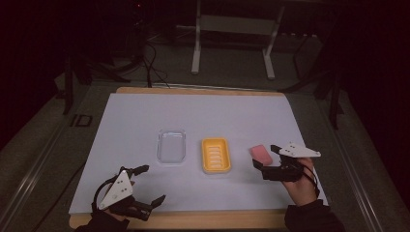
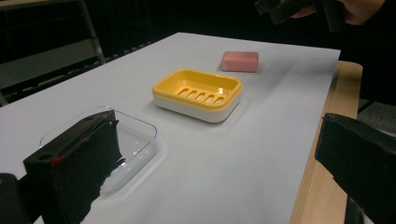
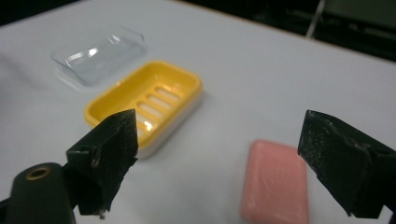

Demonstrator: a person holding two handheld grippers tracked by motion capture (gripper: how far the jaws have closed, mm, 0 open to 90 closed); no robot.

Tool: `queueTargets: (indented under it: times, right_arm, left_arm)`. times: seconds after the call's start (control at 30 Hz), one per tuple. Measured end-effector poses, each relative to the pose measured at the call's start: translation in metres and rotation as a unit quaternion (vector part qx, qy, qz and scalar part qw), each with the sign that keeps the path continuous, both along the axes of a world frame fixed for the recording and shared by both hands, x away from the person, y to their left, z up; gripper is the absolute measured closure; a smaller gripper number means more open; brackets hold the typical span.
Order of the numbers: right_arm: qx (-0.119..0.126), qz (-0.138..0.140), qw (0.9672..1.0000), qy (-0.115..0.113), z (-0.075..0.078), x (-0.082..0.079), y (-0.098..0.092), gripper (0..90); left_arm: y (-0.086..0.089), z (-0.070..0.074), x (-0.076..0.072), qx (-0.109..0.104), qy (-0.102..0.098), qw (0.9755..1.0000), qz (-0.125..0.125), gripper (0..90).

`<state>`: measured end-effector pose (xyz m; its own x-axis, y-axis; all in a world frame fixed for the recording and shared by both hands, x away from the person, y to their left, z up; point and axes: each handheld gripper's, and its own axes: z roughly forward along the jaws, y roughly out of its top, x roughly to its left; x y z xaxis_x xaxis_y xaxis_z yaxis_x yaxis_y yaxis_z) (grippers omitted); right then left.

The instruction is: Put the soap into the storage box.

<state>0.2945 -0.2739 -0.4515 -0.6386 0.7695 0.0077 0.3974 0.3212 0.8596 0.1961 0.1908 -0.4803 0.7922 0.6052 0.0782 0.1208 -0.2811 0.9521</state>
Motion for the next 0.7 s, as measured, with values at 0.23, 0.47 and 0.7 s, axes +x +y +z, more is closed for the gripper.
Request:
queueTargets:
  times: [0.23,0.47,0.7]
  right_arm:
    - [-0.037,-0.005,0.9992,0.016,0.0083,-0.0005,0.0010,12.2]
    - [-0.063,-0.014,0.9949,0.077,0.0067,0.0027,-0.0038,12.2]
    - [-0.071,-0.016,0.9900,0.121,0.0054,0.0051,-0.0087,9.9]
  left_arm:
    - [-0.0007,-0.0003,-0.0006,0.002,-0.001,1.0000,0.001,0.6]
    - [-0.0009,-0.0005,-0.0003,0.006,-0.001,1.0000,0.001,0.6]
    - [-0.0011,-0.0007,0.0000,0.007,-0.001,1.0000,0.001,0.6]
